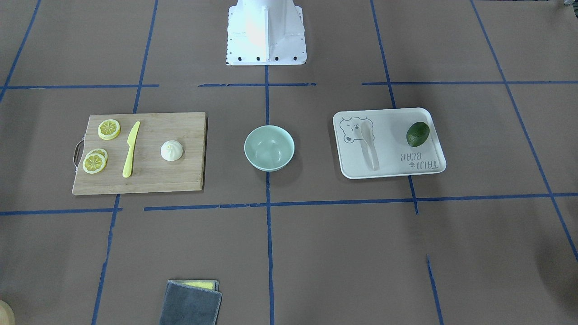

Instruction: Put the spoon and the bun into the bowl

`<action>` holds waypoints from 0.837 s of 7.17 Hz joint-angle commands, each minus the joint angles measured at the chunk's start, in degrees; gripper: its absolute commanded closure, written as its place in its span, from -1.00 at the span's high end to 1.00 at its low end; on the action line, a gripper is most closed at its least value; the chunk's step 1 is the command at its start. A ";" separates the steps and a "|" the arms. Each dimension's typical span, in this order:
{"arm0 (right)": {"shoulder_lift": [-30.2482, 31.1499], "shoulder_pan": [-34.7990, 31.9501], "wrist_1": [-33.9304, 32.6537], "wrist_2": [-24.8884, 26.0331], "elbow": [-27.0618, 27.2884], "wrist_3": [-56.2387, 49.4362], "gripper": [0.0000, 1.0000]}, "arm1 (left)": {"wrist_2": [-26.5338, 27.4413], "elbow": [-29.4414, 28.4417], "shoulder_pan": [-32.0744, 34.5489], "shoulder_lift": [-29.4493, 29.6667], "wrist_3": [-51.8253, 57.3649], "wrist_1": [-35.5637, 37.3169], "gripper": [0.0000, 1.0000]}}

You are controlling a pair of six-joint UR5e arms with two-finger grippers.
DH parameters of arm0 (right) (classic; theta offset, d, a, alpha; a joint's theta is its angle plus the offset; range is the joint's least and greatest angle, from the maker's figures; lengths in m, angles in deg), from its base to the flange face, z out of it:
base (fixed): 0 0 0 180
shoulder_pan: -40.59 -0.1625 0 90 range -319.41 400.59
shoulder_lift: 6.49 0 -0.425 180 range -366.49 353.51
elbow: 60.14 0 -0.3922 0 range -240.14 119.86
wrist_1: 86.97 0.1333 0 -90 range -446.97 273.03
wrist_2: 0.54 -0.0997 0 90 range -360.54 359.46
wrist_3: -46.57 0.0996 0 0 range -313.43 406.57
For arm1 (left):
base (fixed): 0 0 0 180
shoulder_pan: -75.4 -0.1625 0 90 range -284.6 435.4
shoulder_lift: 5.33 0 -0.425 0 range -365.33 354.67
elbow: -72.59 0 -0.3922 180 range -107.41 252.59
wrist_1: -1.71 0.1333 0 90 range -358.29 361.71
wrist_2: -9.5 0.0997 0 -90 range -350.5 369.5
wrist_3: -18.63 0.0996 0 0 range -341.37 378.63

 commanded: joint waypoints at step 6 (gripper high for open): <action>-2.23 1.21 0.61 0.47 3.74 1.19 1.00 | 0.13 14.99 -13.59 1.64 -17.43 -10.90 1.00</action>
